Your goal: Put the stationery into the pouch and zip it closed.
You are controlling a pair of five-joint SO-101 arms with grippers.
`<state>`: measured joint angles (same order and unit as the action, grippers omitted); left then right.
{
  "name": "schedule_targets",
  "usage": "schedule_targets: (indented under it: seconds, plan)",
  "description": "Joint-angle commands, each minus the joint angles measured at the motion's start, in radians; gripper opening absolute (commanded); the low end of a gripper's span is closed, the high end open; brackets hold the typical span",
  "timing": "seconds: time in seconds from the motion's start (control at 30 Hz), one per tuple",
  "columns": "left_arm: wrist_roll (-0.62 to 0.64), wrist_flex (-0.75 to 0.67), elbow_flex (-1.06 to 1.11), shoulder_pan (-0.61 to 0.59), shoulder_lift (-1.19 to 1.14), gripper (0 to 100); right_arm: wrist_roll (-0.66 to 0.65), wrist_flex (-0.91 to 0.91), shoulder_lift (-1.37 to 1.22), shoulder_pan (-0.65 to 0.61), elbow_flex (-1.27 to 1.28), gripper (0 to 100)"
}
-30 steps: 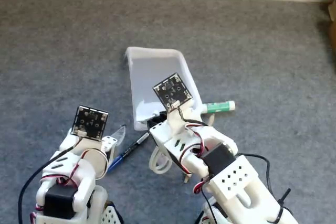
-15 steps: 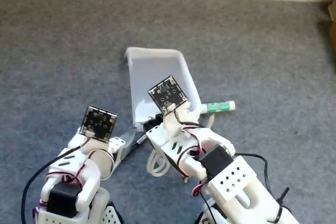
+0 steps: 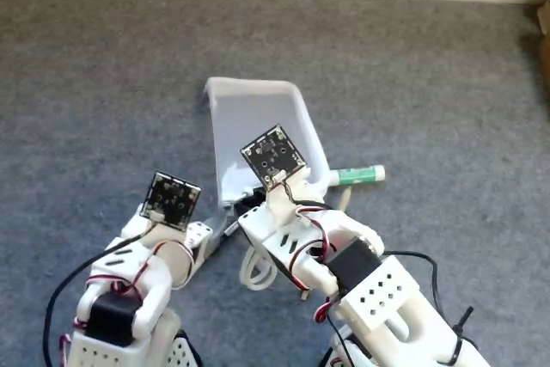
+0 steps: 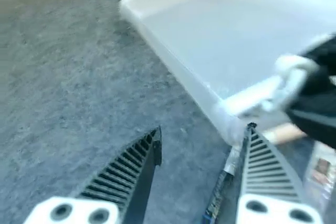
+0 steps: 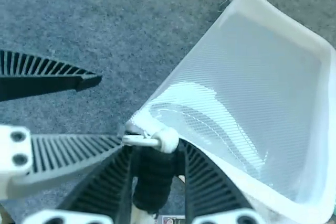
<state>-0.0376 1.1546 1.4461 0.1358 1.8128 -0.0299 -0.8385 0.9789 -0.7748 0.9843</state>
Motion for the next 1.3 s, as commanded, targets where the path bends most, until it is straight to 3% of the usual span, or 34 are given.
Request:
schedule_targets:
  seconds: [0.0,0.43,0.67,0.83,1.07,1.27]
  plan:
    - [0.009,-0.081,0.019,-0.025,0.008,21,0.009,0.022,0.028,-0.013,-0.065,0.3]
    - [0.003,-0.135,0.035,-0.031,0.008,0,0.002,-0.041,0.030,-0.010,-0.062,0.3]
    - [0.006,-0.129,0.033,-0.033,0.008,1,0.000,-0.156,0.048,0.021,-0.068,0.3]
    - [0.008,-0.127,0.012,-0.041,0.010,1,-0.061,-0.226,0.185,0.104,-0.061,0.3]
    - [0.009,-0.127,-0.010,-0.094,0.010,1,-0.077,-0.348,0.343,0.122,-0.061,0.3]
    - [0.009,-0.127,-0.012,-0.110,0.010,1,-0.110,-0.363,0.358,0.248,-0.061,0.3]
